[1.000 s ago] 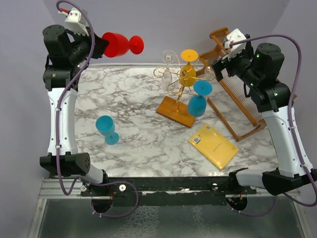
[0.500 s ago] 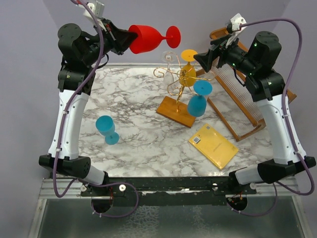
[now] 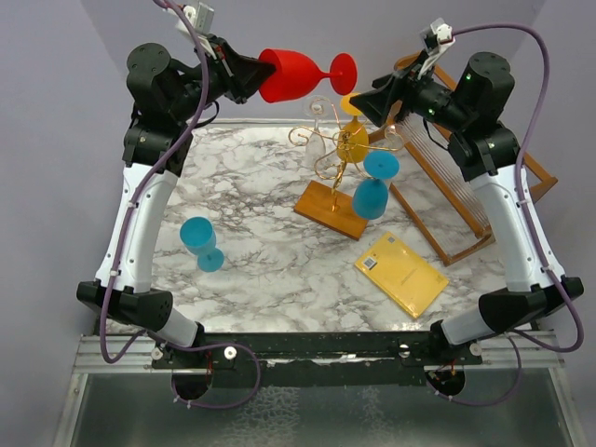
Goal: Place the wine glass upside down on the wine glass rack
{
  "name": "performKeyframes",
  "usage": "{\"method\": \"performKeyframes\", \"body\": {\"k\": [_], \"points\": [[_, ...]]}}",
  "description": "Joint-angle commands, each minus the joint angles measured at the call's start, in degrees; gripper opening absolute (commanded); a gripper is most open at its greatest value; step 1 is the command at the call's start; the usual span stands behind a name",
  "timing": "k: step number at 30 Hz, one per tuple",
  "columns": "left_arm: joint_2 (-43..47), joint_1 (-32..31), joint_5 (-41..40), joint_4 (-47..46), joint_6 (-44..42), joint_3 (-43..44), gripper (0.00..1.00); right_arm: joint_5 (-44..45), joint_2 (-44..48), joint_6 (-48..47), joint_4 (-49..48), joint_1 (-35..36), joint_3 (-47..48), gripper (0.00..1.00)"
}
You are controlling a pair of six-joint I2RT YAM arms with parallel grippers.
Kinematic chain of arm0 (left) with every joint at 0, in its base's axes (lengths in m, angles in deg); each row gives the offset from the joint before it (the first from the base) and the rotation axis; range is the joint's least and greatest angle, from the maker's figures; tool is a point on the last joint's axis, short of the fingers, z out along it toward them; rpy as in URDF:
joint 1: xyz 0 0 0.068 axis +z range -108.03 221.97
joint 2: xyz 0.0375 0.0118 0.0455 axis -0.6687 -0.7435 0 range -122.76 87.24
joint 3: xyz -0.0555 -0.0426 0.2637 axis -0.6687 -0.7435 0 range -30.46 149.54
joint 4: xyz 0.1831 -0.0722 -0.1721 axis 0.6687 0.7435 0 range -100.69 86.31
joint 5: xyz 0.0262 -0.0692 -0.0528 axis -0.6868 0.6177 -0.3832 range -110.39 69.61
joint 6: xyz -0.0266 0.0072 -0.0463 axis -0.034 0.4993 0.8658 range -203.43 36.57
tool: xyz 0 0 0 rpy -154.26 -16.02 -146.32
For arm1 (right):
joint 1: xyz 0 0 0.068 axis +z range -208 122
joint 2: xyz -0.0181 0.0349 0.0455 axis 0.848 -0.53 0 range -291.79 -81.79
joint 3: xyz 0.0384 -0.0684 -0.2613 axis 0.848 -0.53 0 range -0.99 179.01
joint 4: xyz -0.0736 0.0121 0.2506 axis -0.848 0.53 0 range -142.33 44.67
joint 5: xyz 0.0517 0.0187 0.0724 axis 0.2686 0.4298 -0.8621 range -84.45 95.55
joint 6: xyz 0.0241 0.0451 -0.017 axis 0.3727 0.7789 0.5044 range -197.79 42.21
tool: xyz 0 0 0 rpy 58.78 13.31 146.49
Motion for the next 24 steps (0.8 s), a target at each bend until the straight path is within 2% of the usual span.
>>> {"method": "performKeyframes", "body": {"k": [1, 24], "points": [[0.33, -1.3, 0.35, -3.24, -1.03, 1.16, 0.0, -0.64, -1.52, 4.38, -3.29, -0.16, 3.16, 0.72], [0.12, -5.37, 0.64, -3.18, -8.2, 1.88, 0.0, 6.96, -1.53, 7.05, -2.72, -0.16, 2.6, 0.26]]}}
